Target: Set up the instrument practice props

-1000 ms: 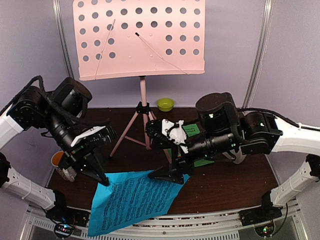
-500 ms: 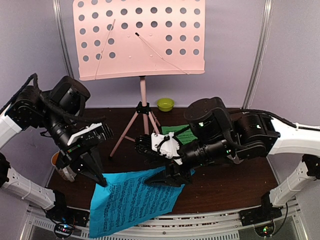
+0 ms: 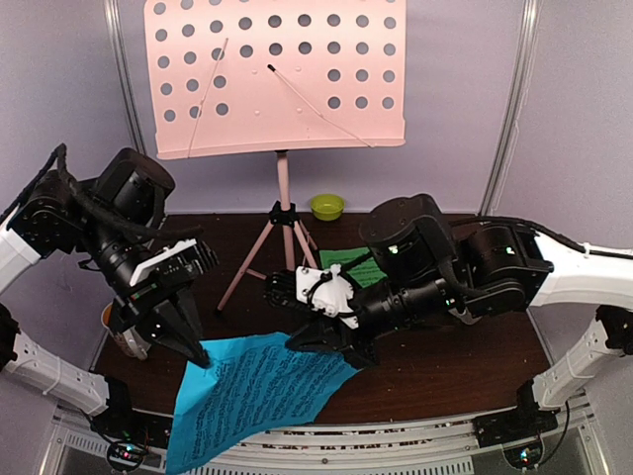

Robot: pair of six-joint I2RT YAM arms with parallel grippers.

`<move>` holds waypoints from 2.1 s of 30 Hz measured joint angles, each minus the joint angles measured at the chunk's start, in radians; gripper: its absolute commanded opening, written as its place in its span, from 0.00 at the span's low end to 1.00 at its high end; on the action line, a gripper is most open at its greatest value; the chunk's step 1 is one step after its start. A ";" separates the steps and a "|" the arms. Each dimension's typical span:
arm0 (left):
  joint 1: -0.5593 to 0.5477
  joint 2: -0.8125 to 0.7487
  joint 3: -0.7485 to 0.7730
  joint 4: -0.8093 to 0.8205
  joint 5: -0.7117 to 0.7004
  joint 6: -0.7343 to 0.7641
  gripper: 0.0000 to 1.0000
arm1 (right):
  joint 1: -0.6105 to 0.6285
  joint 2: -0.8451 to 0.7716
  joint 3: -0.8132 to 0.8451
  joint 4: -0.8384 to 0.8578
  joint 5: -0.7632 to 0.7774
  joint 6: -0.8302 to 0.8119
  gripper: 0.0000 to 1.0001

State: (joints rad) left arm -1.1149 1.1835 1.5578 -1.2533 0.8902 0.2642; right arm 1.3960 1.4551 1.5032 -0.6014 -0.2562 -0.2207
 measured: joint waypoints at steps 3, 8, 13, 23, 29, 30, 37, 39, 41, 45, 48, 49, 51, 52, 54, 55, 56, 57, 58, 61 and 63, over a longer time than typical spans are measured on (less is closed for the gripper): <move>0.000 -0.018 -0.014 0.032 -0.029 -0.003 0.47 | 0.000 0.000 0.000 0.000 0.008 0.014 0.00; 0.000 -0.143 -0.081 0.145 -0.190 -0.047 0.94 | -0.009 -0.033 -0.038 0.050 0.022 0.063 0.00; 0.000 -0.381 -0.236 0.377 -0.511 -0.137 0.98 | -0.055 -0.127 -0.132 0.129 0.001 0.146 0.00; 0.003 -0.584 -0.449 0.695 -0.957 -0.299 0.97 | -0.215 -0.312 -0.348 0.435 -0.146 0.409 0.00; 0.003 -0.620 -0.609 0.789 -0.973 -0.327 0.98 | -0.304 -0.406 -0.455 0.642 -0.219 0.590 0.00; 0.003 -0.628 -0.632 0.803 -0.966 -0.327 0.98 | -0.317 -0.419 -0.468 0.678 -0.229 0.613 0.00; 0.003 -0.538 -0.701 0.965 -0.874 -0.300 0.98 | -0.354 -0.456 -0.503 0.846 -0.282 0.758 0.00; 0.003 -0.492 -0.709 1.044 -0.834 -0.291 0.98 | -0.354 -0.455 -0.509 0.872 -0.294 0.780 0.00; 0.001 -0.446 -0.709 1.121 -0.805 -0.277 0.98 | -0.354 -0.455 -0.520 0.892 -0.303 0.801 0.00; -0.006 -0.398 -0.708 1.255 -0.780 -0.254 0.98 | -0.355 -0.451 -0.534 0.906 -0.315 0.822 0.00; -0.006 -0.410 -0.708 1.341 -0.780 -0.245 0.90 | -0.356 -0.449 -0.539 0.908 -0.320 0.828 0.00; -0.006 -0.420 -0.708 1.370 -0.779 -0.243 0.83 | -0.356 -0.449 -0.546 0.911 -0.322 0.829 0.00; -0.006 -0.433 -0.704 1.404 -0.771 -0.243 0.67 | -0.360 -0.449 -0.565 0.916 -0.324 0.831 0.00; -0.006 -0.435 -0.698 1.416 -0.762 -0.244 0.59 | -0.362 -0.449 -0.577 0.920 -0.324 0.834 0.00; -0.006 -0.431 -0.682 1.425 -0.750 -0.251 0.48 | -0.366 -0.448 -0.603 0.924 -0.326 0.838 0.00; -0.006 -0.424 -0.668 1.425 -0.734 -0.251 0.42 | -0.367 -0.447 -0.614 0.929 -0.327 0.840 0.00; -0.006 -0.415 -0.653 1.426 -0.728 -0.253 0.37 | -0.367 -0.445 -0.622 0.931 -0.328 0.842 0.00; -0.006 -0.405 -0.639 1.428 -0.716 -0.258 0.29 | -0.368 -0.443 -0.629 0.935 -0.329 0.843 0.00; -0.006 -0.396 -0.628 1.433 -0.705 -0.269 0.23 | -0.369 -0.442 -0.632 0.935 -0.330 0.844 0.00; -0.006 -0.370 -0.619 1.441 -0.686 -0.298 0.08 | -0.370 -0.440 -0.639 0.951 -0.332 0.845 0.00; -0.006 -0.356 -0.619 1.438 -0.682 -0.320 0.04 | -0.370 -0.440 -0.641 0.964 -0.331 0.844 0.00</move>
State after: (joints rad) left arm -1.1213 0.8272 0.9390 0.1844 0.2077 -0.0563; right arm 1.0260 1.0149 0.8623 0.3622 -0.5873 0.6231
